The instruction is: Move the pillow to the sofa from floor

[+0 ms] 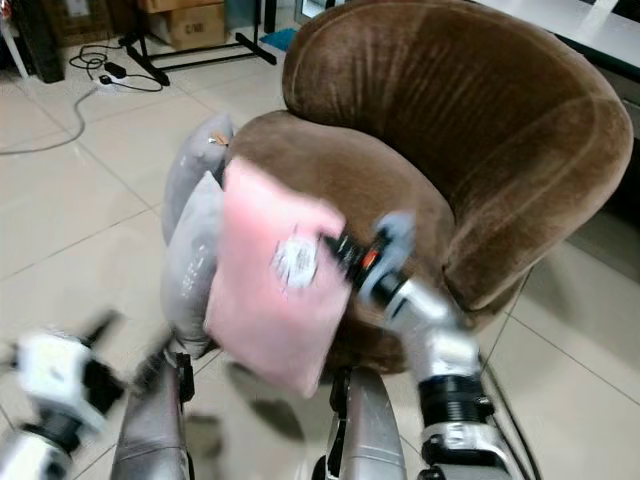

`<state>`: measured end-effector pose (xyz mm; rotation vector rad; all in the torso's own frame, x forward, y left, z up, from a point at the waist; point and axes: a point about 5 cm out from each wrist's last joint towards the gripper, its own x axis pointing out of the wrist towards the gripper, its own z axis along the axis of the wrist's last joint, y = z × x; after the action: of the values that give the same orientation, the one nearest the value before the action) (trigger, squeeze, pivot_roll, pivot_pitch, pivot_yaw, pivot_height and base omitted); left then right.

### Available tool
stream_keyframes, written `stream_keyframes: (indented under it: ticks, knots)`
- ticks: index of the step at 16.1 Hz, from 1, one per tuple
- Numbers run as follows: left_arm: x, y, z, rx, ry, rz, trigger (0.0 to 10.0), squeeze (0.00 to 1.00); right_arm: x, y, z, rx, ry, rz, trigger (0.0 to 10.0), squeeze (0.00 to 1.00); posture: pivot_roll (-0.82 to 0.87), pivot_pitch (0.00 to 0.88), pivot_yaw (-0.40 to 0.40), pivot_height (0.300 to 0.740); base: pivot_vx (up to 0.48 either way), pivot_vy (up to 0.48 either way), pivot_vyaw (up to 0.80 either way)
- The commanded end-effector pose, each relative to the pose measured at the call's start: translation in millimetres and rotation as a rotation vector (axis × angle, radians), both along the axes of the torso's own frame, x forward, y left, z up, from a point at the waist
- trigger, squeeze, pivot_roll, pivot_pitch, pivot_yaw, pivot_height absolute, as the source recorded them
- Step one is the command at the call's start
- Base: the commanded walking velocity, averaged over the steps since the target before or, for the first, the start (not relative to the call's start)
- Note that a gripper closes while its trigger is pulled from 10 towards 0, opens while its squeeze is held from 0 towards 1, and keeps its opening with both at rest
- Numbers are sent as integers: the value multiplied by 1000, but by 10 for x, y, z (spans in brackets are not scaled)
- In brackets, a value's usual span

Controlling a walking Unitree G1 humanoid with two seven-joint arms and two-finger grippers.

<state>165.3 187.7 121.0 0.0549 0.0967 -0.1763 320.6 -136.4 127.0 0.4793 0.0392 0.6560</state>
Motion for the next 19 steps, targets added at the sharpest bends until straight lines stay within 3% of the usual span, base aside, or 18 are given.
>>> stream_keyframes:
  ticks: [1,2,4,6,8,10,13,15,17,19]
  knots:
    - [111,-101,94,11,-39,20,10000,0,38,-105,426,34,-126,-90,0,0,112,0,-167,521,0,0,0]
    - [173,-131,145,37,-65,27,10000,0,34,-99,511,8,-135,-137,10000,0,110,0,-167,521,0,0,0]
    - [286,-172,288,111,-139,36,10000,0,-68,-38,681,-21,-170,-209,10000,0,100,0,-166,521,0,0,0]
    - [474,-172,371,164,-204,99,10000,0,-168,11,426,-243,-77,-340,10000,0,79,0,-155,526,0,0,0]
    - [615,-187,292,210,-193,127,10000,0,-169,41,334,-232,-12,-400,10000,0,61,0,-139,546,0,0,0]
    - [701,-195,297,188,-194,138,10000,0,-142,51,369,-219,-3,-424,10000,0,60,0,-135,571,0,0,0]
    - [863,-158,270,238,-208,130,10000,0,-111,58,358,-347,-45,-465,10000,0,52,0,-109,596,0,0,0]
    - [940,-138,401,213,-248,119,10000,0,-83,-8,435,-310,-65,-500,10000,0,61,0,-77,611,0,0,0]
    - [993,-113,407,228,-250,88,10000,0,-78,-45,439,-307,-65,-523,10000,0,45,0,-48,631,0,0,0]
    - [1015,-118,419,229,-255,78,10000,0,-110,-67,449,-227,-51,-543,10000,0,41,0,-21,646,0,0,0]
